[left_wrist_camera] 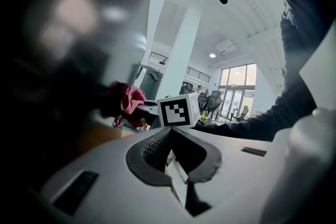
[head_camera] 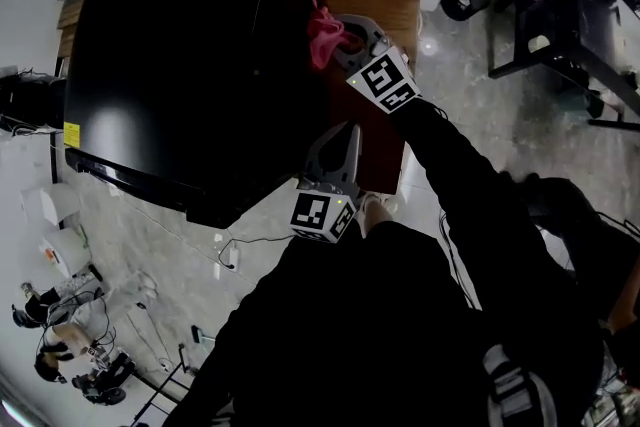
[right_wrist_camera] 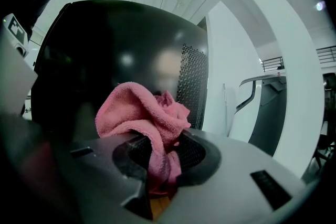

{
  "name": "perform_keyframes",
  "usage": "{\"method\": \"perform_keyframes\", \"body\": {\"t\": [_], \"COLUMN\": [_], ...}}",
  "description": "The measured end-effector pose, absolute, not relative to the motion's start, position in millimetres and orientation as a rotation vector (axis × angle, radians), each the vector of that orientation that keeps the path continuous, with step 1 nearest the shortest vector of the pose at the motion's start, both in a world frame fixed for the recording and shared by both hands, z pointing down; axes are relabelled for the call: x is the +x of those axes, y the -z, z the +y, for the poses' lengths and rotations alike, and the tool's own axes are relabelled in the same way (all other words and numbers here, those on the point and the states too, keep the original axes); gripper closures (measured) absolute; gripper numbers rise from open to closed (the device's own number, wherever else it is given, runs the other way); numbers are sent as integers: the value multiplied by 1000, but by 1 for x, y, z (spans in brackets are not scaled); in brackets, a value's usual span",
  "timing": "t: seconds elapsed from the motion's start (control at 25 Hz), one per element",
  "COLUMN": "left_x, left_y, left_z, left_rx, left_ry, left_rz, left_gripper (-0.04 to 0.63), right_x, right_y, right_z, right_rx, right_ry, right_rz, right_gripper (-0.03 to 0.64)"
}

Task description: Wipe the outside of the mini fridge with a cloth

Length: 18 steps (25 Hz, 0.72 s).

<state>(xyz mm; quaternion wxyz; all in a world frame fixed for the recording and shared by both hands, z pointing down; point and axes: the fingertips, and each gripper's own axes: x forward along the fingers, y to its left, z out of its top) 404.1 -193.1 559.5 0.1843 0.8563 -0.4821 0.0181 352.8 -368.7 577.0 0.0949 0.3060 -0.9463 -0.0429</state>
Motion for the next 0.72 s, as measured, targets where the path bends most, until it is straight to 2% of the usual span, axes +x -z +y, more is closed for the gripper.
{"method": "perform_keyframes", "body": {"t": [0.72], "left_x": [411], "left_y": [-622], "left_z": [-193], "left_rx": [2359], "left_ry": [-172], "left_rz": [-1351], "left_gripper": [591], "right_x": [349], "right_y": [-710], "right_z": [-361], "right_rx": [833], "right_ry": [-16], "right_rz": [-2631], "right_gripper": [529]}}
